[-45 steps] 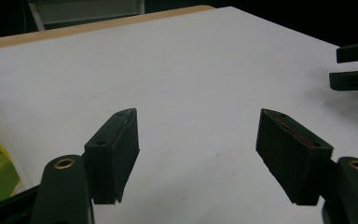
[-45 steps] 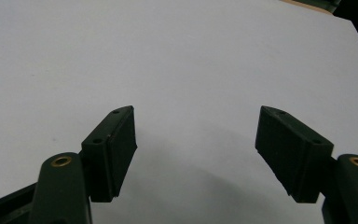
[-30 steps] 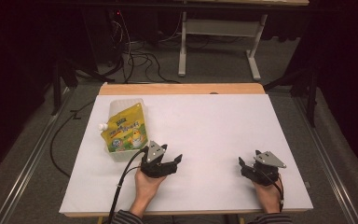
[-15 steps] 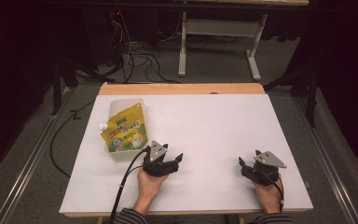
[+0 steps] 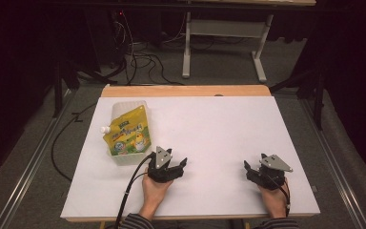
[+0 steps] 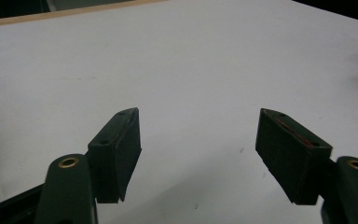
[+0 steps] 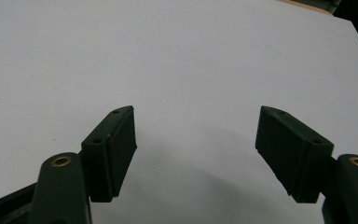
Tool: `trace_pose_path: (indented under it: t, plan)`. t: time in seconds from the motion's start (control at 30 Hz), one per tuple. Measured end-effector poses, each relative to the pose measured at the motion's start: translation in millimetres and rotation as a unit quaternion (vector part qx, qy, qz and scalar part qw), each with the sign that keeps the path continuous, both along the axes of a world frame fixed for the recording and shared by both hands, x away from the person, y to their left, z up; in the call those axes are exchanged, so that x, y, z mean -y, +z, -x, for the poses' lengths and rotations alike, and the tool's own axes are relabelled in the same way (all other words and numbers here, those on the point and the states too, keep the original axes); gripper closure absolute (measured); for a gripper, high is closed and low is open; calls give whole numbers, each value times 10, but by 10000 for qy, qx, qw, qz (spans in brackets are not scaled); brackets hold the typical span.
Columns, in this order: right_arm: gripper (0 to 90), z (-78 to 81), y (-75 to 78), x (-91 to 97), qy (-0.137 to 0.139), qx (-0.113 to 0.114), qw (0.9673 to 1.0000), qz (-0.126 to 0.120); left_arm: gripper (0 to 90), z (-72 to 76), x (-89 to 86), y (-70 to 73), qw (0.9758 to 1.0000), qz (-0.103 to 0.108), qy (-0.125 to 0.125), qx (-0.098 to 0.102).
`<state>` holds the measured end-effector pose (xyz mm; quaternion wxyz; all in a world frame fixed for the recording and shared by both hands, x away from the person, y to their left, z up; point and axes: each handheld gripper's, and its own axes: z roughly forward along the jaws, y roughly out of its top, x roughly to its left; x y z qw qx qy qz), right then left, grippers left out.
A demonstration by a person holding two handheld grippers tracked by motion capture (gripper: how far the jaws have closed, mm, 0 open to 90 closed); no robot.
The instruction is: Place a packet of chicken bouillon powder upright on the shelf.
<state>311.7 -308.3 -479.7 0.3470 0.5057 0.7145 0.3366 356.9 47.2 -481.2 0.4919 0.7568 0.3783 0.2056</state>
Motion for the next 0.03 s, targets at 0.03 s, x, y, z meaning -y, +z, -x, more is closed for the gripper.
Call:
trace_pose_path:
  t: [0.03]
  plan:
    - [293,0,1,1,0,6,10000,2,311,4,-1,0,10000,15,5,19]
